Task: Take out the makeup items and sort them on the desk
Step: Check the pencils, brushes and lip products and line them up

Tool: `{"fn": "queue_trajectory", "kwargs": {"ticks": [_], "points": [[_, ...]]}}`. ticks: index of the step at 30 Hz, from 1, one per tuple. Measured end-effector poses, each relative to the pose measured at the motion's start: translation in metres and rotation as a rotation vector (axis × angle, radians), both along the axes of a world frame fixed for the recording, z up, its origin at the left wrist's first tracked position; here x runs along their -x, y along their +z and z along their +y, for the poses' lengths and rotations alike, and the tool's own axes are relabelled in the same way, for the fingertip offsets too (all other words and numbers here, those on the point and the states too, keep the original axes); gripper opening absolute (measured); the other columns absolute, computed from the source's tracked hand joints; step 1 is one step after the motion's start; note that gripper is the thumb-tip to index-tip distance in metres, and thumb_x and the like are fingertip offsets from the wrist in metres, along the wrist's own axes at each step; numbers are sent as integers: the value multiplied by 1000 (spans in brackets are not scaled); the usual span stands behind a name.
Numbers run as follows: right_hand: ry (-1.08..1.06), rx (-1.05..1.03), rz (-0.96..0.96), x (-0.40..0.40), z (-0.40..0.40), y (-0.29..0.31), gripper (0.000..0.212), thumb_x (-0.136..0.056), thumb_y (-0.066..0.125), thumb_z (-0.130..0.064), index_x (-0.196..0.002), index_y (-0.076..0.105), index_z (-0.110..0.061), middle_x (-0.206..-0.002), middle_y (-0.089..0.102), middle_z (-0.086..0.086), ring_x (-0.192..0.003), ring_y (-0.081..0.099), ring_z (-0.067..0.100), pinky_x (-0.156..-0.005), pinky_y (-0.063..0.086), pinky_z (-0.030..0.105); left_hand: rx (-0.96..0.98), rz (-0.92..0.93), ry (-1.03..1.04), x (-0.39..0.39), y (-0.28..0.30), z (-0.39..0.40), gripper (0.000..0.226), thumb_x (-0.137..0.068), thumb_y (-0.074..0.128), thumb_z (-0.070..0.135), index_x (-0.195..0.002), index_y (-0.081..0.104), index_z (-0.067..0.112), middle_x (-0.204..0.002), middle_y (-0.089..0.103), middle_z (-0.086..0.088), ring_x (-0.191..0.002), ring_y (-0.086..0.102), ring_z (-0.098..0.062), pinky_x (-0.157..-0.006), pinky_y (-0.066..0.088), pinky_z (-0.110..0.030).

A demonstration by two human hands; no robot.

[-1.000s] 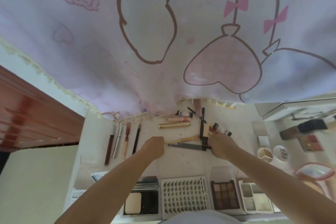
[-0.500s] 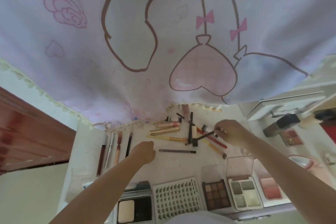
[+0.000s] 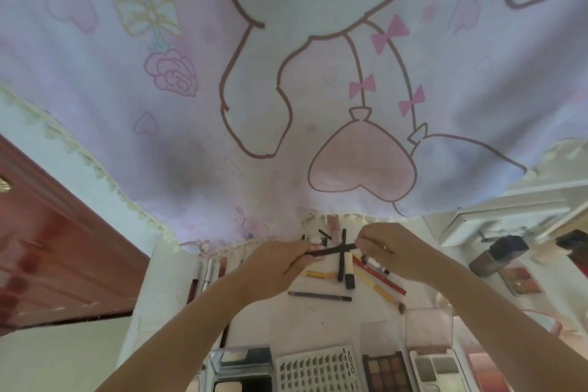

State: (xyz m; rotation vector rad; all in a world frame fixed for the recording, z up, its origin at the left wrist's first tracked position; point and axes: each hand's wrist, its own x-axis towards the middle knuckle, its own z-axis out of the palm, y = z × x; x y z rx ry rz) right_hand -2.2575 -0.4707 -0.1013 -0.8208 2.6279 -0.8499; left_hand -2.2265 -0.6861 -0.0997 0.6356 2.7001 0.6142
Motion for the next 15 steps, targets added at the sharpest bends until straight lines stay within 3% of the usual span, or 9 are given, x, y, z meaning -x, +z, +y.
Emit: {"fn": "queue_trajectory", "kwargs": {"ticks": [2,5,9,12,15], "points": [[45,102,83,0,-4,13,41,-81,27,-51,-65,45,-17,-58,36,-11,-56,44,1,-62,37,9,21,23,-13,-1,18,-8,18,-100,30,26,-94,47,22,-64,37,16,-54,35,2,-53,33,-10],[72,174,190,14,-12,31,26,-79,24,-49,-59,32,-34,-54,35,-16,-62,50,-5,-60,38,7,-14,-4,19,8,42,-16,16,-99,32,24,-86,42,22,-64,40,13,-54,37,1,-54,35,-10],[56,209,213,23,-23,40,26,-81,31,-45,-58,34,-32,-51,40,-13,-60,51,-6,-61,38,4,-108,-106,116,17,56,-26,27,-98,35,20,-77,48,28,-63,42,11,-50,39,5,-53,36,-5],[37,195,208,25,-28,41,35,-93,44,-19,-59,40,-25,-55,41,-11,-49,45,1,-61,38,4,-174,-173,175,22,61,-28,32,-98,36,18,-71,48,29,-58,39,10,-38,40,9,-45,33,-1],[28,177,238,26,-29,40,33,-90,43,-21,-58,38,-29,-55,40,-13,-50,46,1,-61,39,4,-247,-266,235,26,61,-31,33,-98,36,16,-69,50,25,-51,36,10,-33,35,4,-41,29,-4]]}}
